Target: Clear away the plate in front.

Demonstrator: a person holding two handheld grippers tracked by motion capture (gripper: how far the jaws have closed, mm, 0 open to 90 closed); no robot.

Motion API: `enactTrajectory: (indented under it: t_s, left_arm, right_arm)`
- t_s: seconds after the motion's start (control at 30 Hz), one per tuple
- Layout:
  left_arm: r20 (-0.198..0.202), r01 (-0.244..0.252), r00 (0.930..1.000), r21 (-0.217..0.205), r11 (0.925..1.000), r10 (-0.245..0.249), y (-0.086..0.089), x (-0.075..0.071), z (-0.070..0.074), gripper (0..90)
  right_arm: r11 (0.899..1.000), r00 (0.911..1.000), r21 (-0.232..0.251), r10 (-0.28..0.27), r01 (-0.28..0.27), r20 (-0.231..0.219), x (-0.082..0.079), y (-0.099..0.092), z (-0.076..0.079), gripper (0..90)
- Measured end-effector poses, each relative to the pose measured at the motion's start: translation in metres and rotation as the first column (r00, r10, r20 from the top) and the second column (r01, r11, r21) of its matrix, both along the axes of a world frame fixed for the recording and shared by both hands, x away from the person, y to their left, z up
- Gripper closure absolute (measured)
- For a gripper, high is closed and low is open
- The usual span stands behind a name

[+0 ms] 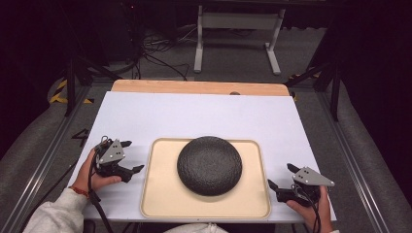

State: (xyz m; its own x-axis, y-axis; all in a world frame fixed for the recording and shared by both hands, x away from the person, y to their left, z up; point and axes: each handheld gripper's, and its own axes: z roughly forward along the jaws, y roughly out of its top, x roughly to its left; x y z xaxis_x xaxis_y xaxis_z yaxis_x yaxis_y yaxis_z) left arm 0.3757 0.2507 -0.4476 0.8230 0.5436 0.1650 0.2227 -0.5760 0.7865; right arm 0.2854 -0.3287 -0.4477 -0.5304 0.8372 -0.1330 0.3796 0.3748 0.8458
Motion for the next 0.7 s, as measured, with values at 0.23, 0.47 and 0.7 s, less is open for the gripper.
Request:
enactTrajectory:
  t_s: [0.23,0.47,0.7]
  left_arm:
    - [-0.067,-0.038,0.9973,-0.111,0.993,0.031,0.019,-0.003,-0.007,8.3]
    - [-0.065,-0.039,0.9974,-0.117,0.9923,0.031,0.024,-0.019,-0.009,8.2]
    - [-0.077,-0.019,0.997,-0.101,0.9947,0.011,0.019,-0.022,-0.012,8.1]
  right_arm:
    - [1.0,1.0,0.0,0.0,0.0,0.001,-0.001,0.0,0.0,11.4]
    - [1.0,1.0,0.006,-0.005,0.005,0.006,-0.001,-0.001,0.0,11.4]
    - [1.0,1.0,0.007,-0.005,0.005,0.007,-0.001,-0.001,0.0,11.3]
